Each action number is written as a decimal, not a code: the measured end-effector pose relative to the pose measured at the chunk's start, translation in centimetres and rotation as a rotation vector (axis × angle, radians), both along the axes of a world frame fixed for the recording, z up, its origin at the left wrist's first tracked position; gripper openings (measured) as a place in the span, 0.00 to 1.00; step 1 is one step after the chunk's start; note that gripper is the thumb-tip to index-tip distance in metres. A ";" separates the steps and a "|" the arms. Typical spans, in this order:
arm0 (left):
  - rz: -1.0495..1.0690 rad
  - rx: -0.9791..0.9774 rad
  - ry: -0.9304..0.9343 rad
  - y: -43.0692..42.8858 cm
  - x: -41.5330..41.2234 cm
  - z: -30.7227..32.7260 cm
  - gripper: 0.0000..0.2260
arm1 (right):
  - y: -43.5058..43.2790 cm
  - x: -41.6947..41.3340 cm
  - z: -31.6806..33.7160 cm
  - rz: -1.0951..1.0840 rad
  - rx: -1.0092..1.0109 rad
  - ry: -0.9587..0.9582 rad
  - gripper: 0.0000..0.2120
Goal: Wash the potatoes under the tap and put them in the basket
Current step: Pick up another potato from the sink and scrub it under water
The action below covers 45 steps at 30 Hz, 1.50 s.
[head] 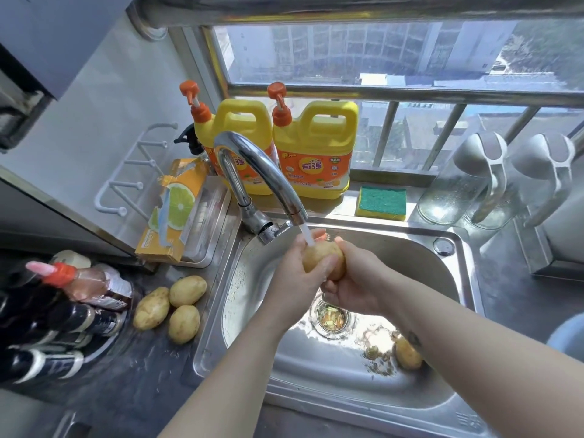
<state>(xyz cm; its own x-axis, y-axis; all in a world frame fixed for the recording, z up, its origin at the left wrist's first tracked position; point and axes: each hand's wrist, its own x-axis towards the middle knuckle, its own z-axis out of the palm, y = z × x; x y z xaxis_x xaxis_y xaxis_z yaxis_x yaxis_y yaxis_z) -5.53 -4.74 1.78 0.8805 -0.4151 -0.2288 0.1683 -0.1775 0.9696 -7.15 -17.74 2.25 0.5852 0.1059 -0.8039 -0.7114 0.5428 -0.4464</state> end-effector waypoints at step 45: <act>0.454 -0.316 0.222 0.2 -1.3 1.2 0.11 | 0.3 -0.3 0.8 0.269 -0.508 -0.544 0.18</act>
<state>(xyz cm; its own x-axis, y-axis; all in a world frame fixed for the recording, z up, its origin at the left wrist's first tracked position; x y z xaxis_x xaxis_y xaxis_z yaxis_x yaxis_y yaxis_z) -6.79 -4.53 3.02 0.9311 -0.0863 -0.3544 0.3645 0.2508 0.8968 -7.47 -17.42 3.02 0.9165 -0.0038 -0.3999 -0.3998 0.0197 -0.9164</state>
